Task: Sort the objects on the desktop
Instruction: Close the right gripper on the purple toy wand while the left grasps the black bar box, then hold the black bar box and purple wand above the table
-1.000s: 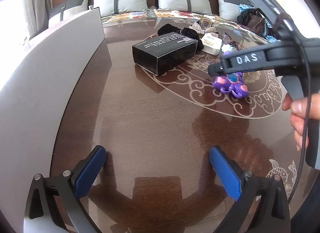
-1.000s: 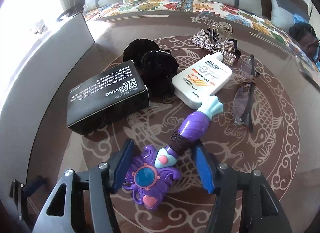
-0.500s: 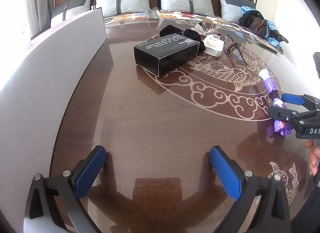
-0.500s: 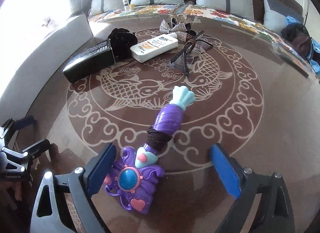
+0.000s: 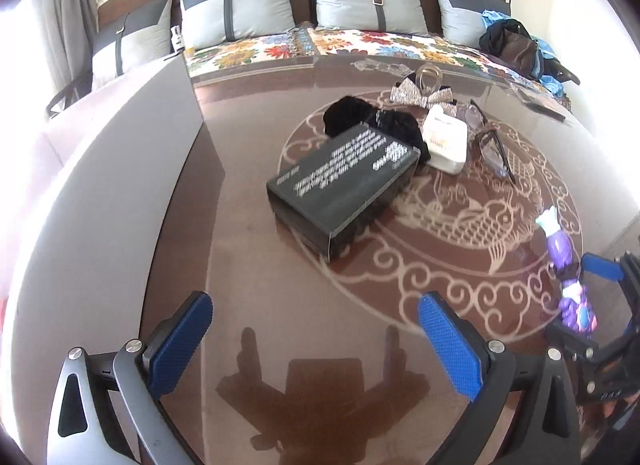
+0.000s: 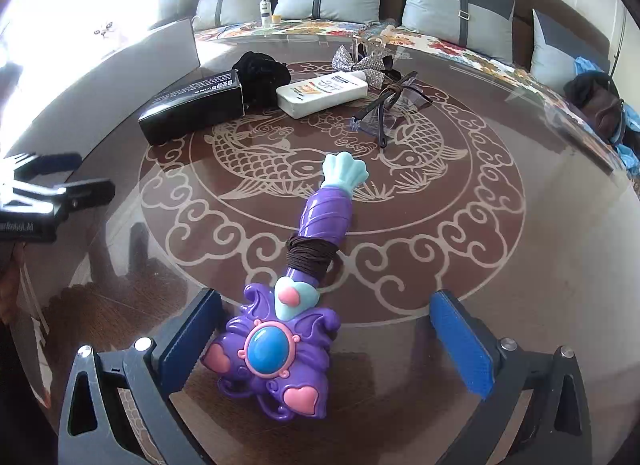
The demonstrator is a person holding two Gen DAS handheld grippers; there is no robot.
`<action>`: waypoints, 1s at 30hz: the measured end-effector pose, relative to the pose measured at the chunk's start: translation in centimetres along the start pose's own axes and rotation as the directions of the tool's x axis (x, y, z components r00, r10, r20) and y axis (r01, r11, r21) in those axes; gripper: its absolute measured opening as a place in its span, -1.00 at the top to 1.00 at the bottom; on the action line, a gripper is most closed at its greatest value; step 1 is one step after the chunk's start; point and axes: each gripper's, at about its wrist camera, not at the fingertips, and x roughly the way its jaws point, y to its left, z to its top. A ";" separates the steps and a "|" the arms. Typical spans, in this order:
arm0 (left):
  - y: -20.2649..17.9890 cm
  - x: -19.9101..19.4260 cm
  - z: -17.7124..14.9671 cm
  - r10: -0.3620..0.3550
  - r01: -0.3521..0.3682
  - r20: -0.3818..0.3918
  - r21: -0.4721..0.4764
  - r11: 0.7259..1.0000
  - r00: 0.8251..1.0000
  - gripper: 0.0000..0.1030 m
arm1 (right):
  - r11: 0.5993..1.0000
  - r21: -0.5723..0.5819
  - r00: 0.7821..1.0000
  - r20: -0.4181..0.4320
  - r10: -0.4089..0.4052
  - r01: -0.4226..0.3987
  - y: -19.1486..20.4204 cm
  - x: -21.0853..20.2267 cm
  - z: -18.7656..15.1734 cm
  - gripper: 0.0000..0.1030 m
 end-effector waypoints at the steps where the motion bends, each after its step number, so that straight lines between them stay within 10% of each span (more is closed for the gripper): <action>1: -0.1 0.7 1.2 -0.005 0.005 -0.009 0.031 1.000 1.000 -1.00 | 1.000 0.000 1.000 0.000 0.000 0.000 0.0 0.0 0.0 -1.00; 6: -1.7 4.0 4.9 0.012 -0.007 -0.027 0.191 0.982 1.000 -1.00 | 1.000 0.000 1.000 0.000 0.000 0.000 0.0 0.0 0.0 -1.00; 11: -1.3 7.0 6.3 -0.046 0.059 -0.092 0.143 0.988 0.995 -0.98 | 1.000 -0.001 1.000 0.000 0.000 0.000 0.0 0.1 0.1 -1.00; 16: -1.0 6.2 5.2 -0.043 0.043 -0.039 0.011 0.999 0.998 -0.12 | 1.000 0.000 1.000 0.001 0.000 0.000 0.0 0.1 0.1 -1.00; 27: -1.4 -1.3 -6.5 0.039 -0.036 0.034 -0.107 0.994 0.999 -0.14 | 1.000 0.000 1.000 0.001 -0.002 0.002 0.0 0.1 0.1 -1.00; 30: -1.3 -1.3 -6.9 0.064 -0.059 0.037 -0.130 0.990 0.997 -0.42 | 1.000 0.001 1.000 0.002 -0.003 0.003 -0.1 0.1 0.1 -1.00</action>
